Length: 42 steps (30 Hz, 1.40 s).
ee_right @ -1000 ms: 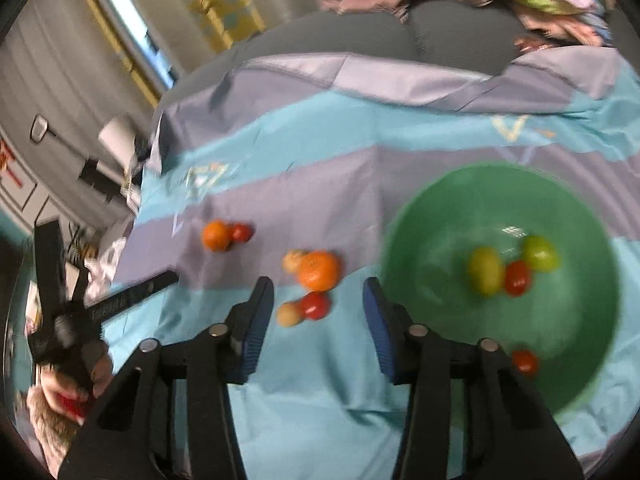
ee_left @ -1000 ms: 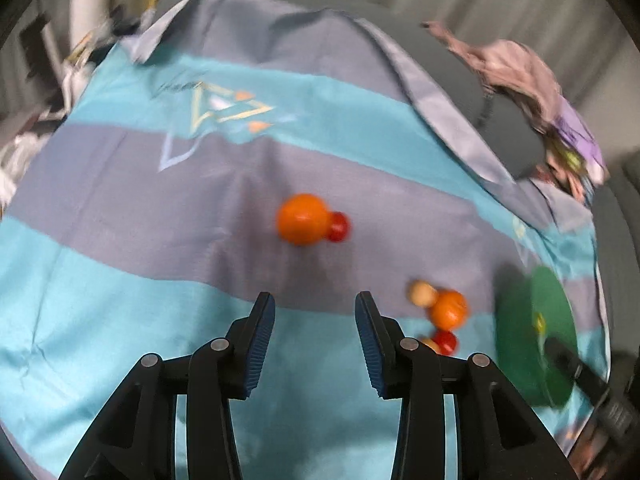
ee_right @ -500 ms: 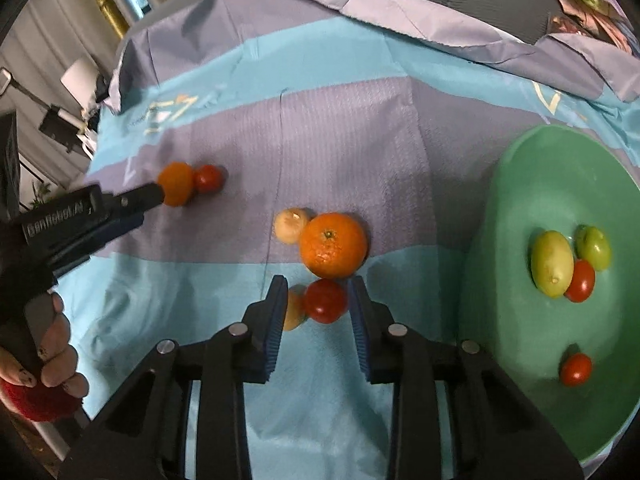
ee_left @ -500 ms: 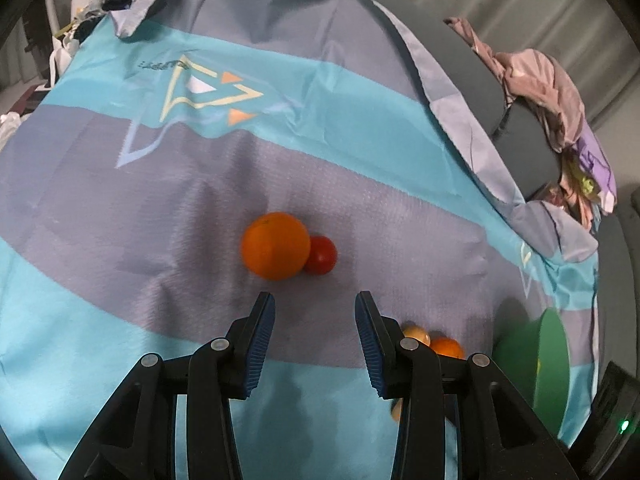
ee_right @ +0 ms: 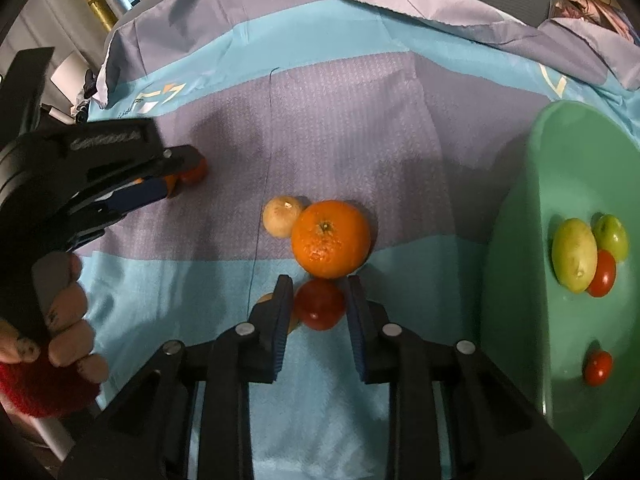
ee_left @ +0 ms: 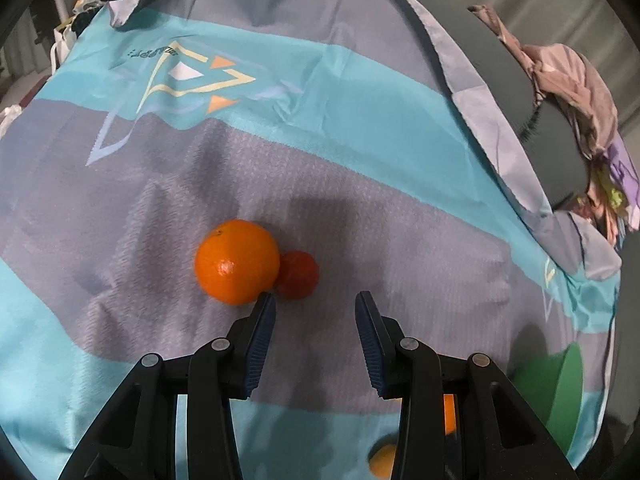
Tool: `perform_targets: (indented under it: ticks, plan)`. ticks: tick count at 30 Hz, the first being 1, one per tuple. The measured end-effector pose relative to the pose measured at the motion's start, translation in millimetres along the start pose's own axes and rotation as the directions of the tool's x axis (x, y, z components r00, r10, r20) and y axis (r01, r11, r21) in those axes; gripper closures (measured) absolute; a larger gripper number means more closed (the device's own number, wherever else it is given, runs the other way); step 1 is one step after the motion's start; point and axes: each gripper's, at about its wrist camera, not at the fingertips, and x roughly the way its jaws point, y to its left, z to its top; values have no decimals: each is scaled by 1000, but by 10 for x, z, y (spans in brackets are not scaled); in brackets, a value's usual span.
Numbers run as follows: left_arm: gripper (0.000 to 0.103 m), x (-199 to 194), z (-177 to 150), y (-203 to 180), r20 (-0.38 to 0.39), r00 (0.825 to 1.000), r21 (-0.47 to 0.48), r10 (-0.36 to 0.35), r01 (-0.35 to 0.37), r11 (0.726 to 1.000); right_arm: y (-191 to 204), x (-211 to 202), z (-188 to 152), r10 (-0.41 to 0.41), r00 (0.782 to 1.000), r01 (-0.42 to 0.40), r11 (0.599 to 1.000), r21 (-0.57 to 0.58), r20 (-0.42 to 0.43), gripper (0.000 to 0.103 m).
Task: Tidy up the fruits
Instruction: 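Grasp a red tomato with the left gripper while the right gripper grasps another red tomato, then carry both held red tomatoes over the green bowl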
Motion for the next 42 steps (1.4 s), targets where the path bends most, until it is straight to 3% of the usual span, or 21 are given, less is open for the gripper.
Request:
perform_targets:
  ticks: [5, 12, 15, 22, 29, 42]
  plan:
    - [63, 159, 38, -60, 10, 998, -23, 68, -68, 997, 24, 26, -6, -4, 1000, 4, 1000, 1, 9, 76]
    - [63, 227, 95, -26, 31, 994, -70, 103, -100, 993, 5, 79, 5, 12, 1000, -12, 1000, 26, 11, 76]
    - [74, 222, 94, -9, 47, 993, -69, 108, -104, 992, 0, 87, 9, 18, 1000, -18, 999, 30, 15, 76]
    - [74, 107, 25, 35, 44, 997, -70, 63, -60, 996, -35, 104, 19, 37, 999, -38, 998, 56, 13, 76]
    - [74, -263, -121, 31, 75, 997, -20, 11, -9, 1000, -51, 91, 17, 50, 999, -51, 997, 65, 17, 77]
    - [74, -848, -643, 127, 130, 991, 98, -11, -2, 995, -59, -271, -43, 93, 992, -97, 994, 47, 85, 77]
